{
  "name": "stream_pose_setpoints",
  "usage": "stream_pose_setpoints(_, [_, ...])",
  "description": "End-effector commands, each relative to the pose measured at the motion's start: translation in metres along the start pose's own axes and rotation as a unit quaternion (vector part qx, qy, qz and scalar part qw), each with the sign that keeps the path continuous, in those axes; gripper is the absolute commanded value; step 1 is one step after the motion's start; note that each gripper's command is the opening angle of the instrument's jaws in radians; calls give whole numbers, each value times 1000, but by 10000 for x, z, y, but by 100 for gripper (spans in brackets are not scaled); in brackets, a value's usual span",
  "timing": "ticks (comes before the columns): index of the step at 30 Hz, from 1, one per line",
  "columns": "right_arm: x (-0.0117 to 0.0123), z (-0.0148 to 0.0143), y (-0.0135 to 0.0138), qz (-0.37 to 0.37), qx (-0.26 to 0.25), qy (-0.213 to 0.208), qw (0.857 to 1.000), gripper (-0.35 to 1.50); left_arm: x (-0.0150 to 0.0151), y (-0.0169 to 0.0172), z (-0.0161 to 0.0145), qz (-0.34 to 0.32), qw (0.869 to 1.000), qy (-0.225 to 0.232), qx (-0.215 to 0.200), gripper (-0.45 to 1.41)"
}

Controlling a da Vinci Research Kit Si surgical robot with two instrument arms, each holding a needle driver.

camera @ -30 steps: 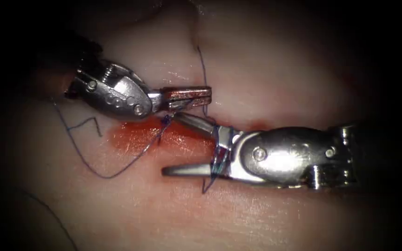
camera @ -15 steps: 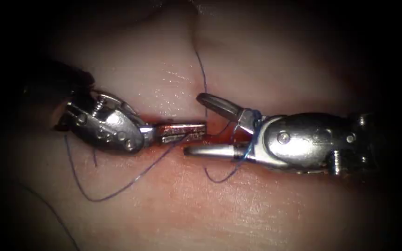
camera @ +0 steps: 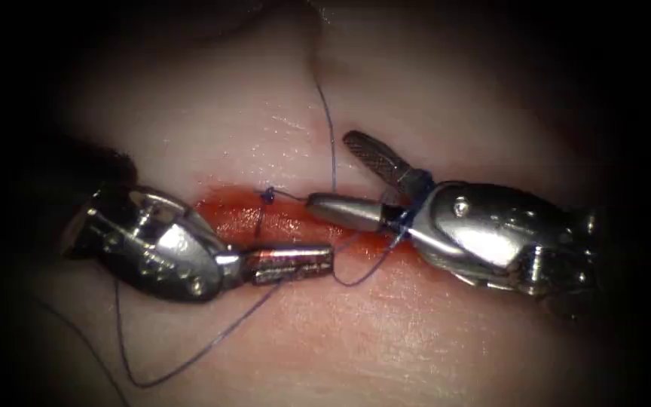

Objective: Wound Closure

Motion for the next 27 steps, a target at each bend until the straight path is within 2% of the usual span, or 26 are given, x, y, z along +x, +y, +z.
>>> stream_pose_setpoints(1, [-13, 6, -6, 9, 1, -9, 1000, 48, -3, 8, 5, -1, 1000, 1, -1, -45])
stream_pose_setpoints(8, [-26, 19, -3, 32, -5, -18, 999, 46, -1, 9, 5, -1, 1000, 1, -1, -45])
stream_pose_setpoints(14, [-25, 31, 4, 47, -13, -20, 999, 43, -2, 8, 5, -1, 1000, 2, -2, -45])
stream_pose_setpoints(27, [-29, 42, 21, 70, -69, -26, 995, 43, -2, 8, 5, 0, 1000, 1, -1, -45])
